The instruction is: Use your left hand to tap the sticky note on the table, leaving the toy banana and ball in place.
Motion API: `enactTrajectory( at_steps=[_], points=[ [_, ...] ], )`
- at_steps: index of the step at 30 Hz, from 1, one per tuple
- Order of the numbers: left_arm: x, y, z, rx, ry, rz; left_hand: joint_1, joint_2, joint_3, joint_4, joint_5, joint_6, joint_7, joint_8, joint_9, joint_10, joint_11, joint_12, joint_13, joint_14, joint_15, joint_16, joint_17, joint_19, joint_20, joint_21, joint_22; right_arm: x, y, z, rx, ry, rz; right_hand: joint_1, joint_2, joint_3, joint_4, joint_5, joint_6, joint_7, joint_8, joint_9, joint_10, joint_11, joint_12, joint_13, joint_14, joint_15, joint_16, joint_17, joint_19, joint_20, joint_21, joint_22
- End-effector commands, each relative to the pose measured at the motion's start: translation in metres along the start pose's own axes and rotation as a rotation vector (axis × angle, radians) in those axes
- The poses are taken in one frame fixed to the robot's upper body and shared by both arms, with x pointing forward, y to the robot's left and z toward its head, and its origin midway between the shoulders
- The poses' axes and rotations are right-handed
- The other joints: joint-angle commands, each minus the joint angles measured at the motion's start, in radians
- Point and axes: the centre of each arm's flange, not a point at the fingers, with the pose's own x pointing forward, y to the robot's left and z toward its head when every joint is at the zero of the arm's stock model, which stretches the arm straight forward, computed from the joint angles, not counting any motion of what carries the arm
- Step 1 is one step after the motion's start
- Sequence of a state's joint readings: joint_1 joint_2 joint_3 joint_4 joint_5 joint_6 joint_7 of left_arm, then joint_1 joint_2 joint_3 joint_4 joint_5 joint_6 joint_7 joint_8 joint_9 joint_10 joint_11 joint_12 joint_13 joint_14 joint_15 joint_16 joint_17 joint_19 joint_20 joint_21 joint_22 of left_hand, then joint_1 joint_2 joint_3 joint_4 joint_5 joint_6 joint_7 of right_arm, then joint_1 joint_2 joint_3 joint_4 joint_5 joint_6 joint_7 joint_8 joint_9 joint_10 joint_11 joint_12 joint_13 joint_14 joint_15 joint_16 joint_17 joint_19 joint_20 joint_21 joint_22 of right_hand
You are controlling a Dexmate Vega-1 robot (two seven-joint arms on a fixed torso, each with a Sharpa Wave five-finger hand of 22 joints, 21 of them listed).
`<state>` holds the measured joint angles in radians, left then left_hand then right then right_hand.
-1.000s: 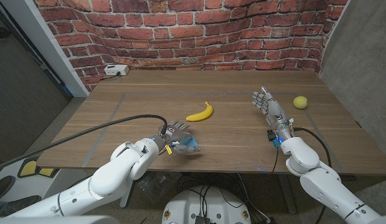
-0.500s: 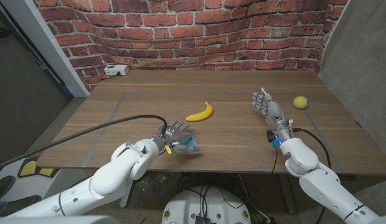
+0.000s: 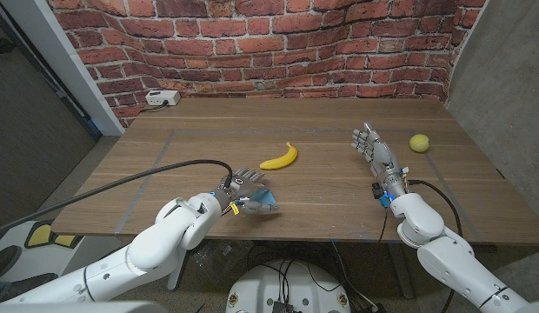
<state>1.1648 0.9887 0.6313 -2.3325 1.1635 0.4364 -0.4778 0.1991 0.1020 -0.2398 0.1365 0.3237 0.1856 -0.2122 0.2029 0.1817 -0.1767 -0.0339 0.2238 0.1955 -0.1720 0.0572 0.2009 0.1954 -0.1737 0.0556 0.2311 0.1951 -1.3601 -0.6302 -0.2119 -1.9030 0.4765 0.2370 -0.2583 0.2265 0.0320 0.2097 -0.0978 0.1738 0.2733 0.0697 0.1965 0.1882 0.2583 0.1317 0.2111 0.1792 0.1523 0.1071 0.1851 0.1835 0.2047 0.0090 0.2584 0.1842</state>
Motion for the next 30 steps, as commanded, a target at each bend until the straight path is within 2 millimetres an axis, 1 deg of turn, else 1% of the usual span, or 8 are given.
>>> enactTrajectory(
  at_steps=[1, 14, 30],
  points=[
    [0.006, -0.003, 0.002, -0.004, -0.023, -0.007, 0.014, 0.000, -0.007, -0.005, 0.008, -0.005, 0.002, -0.005, 0.003, -0.259, -0.001, -0.001, 0.001, -0.279, -0.002, 0.000, 0.001, -0.202, 0.005, 0.003, 0.003, -0.002, -0.001, 0.000, -0.001, 0.004, -0.002, -0.006, 0.002, 0.001, -0.002, 0.006, 0.007, 0.001, 0.001, 0.002, 0.003, 0.004, 0.000, 0.006, 0.002, 0.003, 0.000, 0.003, 0.006, 0.005, -0.004, 0.001],
    [0.006, -0.006, 0.002, -0.009, -0.017, -0.024, 0.021, 0.001, -0.008, -0.008, 0.011, 0.012, 0.002, 0.001, 0.004, -0.250, -0.003, 0.001, 0.001, -0.270, -0.002, 0.001, 0.001, -0.199, 0.006, 0.004, 0.003, -0.003, -0.002, 0.002, 0.002, 0.001, -0.004, -0.006, 0.002, 0.000, -0.002, 0.006, 0.007, 0.000, 0.001, 0.002, 0.003, 0.003, 0.000, 0.006, 0.003, 0.002, 0.001, 0.003, 0.007, 0.005, -0.006, 0.001],
    [0.009, -0.007, -0.010, -0.020, 0.015, -0.027, 0.028, 0.003, -0.009, -0.011, 0.013, 0.019, 0.006, 0.002, 0.004, -0.241, -0.001, 0.004, 0.001, -0.264, 0.000, 0.002, 0.001, -0.192, 0.007, 0.006, 0.003, -0.002, 0.000, -0.005, 0.013, 0.010, -0.005, -0.006, 0.003, 0.000, -0.003, 0.006, 0.007, 0.002, 0.000, 0.002, 0.002, 0.004, -0.001, 0.006, 0.003, 0.004, 0.001, 0.003, 0.008, 0.005, -0.008, 0.001]
  ],
)
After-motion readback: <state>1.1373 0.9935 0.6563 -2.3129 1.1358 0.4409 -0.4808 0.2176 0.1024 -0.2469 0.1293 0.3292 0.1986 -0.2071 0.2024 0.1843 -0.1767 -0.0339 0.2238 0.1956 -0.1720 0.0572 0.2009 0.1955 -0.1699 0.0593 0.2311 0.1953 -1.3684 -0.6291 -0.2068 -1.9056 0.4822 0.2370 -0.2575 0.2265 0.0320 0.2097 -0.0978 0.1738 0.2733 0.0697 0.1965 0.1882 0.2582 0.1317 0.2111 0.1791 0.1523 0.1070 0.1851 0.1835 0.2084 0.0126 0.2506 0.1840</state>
